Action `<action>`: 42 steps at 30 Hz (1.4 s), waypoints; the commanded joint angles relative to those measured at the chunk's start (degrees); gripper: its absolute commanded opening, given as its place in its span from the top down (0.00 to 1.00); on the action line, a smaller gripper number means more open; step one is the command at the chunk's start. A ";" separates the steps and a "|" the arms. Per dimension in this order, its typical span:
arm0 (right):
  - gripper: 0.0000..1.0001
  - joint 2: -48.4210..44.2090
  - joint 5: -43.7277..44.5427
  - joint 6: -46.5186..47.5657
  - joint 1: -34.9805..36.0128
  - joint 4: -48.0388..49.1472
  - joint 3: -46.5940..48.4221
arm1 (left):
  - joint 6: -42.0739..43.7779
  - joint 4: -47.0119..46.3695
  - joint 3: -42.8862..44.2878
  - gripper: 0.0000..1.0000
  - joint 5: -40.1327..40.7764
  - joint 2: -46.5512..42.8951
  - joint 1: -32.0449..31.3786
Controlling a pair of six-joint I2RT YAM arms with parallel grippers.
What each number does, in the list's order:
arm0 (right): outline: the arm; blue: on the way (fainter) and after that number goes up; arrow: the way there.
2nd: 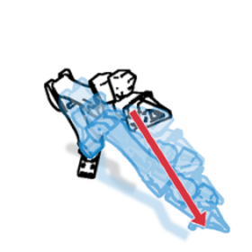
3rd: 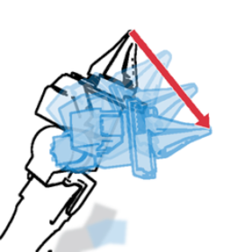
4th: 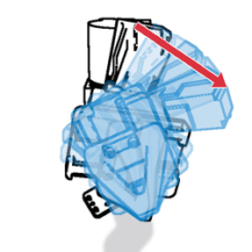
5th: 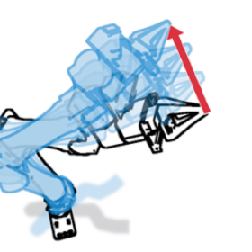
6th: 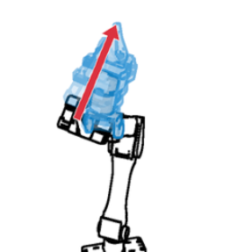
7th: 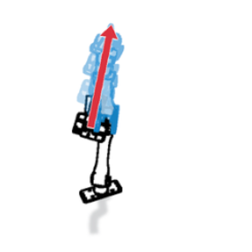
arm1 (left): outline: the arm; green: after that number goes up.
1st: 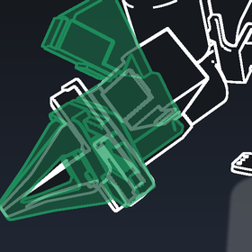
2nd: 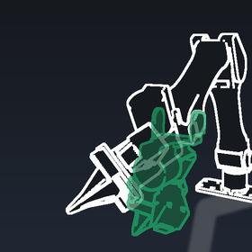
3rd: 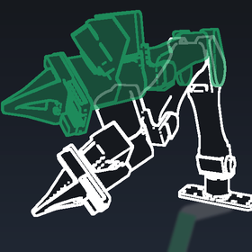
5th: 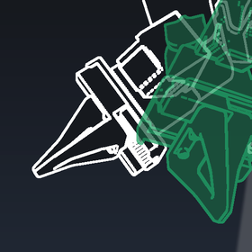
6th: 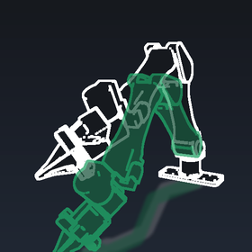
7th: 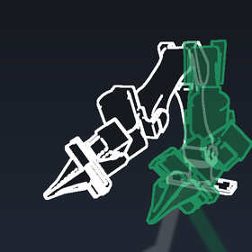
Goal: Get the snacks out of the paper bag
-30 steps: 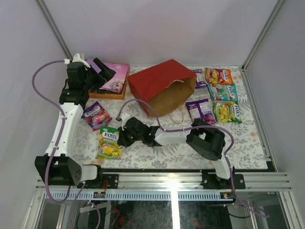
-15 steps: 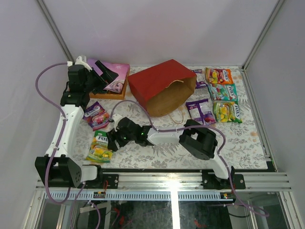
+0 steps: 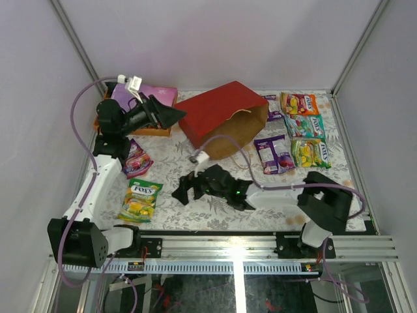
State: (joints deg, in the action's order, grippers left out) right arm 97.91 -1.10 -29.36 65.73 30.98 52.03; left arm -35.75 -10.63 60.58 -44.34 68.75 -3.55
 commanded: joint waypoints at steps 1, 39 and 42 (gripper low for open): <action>0.01 -9.35 1.74 -6.07 -6.14 11.45 -11.70 | 5.23 -15.60 -2.70 0.00 -20.99 1.12 -3.38; 0.17 26.58 9.57 -53.86 -35.25 2.33 18.96 | 13.38 1.56 1.29 0.00 12.55 7.79 -9.89; 0.18 28.81 10.30 -55.02 -35.24 -0.17 21.60 | 12.94 1.23 0.35 0.00 12.89 7.48 -8.52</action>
State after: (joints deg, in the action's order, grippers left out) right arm 124.40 6.00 -80.20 30.33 38.89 69.73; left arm -24.71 -10.28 60.93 -34.59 78.02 -13.67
